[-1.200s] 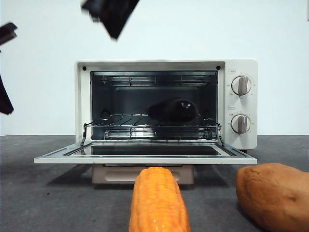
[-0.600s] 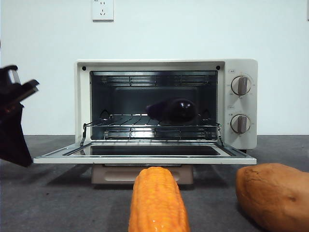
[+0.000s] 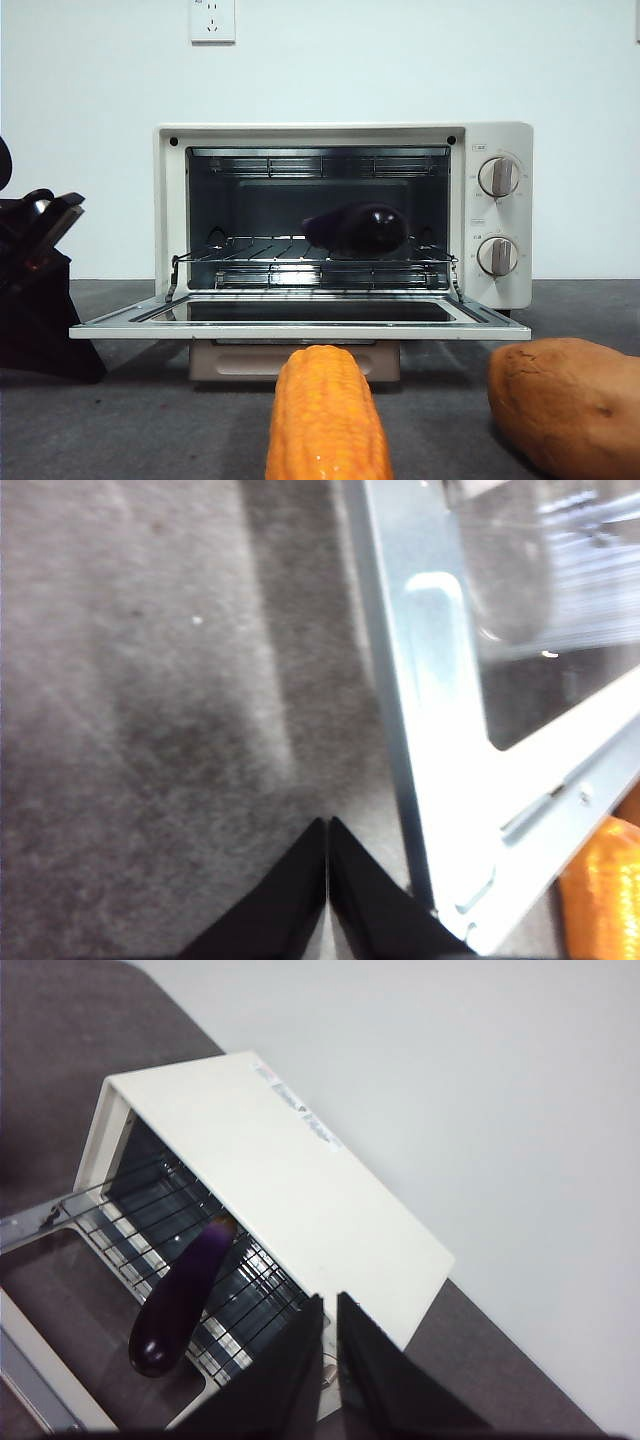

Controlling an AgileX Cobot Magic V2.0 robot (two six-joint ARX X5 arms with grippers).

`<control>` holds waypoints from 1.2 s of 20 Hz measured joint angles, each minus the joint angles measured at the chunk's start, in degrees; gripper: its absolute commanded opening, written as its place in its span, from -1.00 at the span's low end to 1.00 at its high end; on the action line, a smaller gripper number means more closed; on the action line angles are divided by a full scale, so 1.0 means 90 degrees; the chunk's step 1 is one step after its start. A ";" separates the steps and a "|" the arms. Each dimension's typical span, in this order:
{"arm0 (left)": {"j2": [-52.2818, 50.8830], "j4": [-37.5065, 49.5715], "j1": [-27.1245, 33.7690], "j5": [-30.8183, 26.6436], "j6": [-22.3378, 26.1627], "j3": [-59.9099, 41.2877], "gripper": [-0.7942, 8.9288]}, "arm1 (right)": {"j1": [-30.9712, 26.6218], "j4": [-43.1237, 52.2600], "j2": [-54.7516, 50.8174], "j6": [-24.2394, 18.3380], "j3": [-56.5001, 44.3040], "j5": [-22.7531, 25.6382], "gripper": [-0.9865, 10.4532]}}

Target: Take the eggplant from the table,put the eggplant in the oven

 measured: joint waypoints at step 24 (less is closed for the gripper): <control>0.0216 0.0214 0.0935 0.3087 -0.1093 0.2312 -0.82 | 0.0010 -0.1484 -0.0408 0.1627 0.0000 -0.0597 -0.81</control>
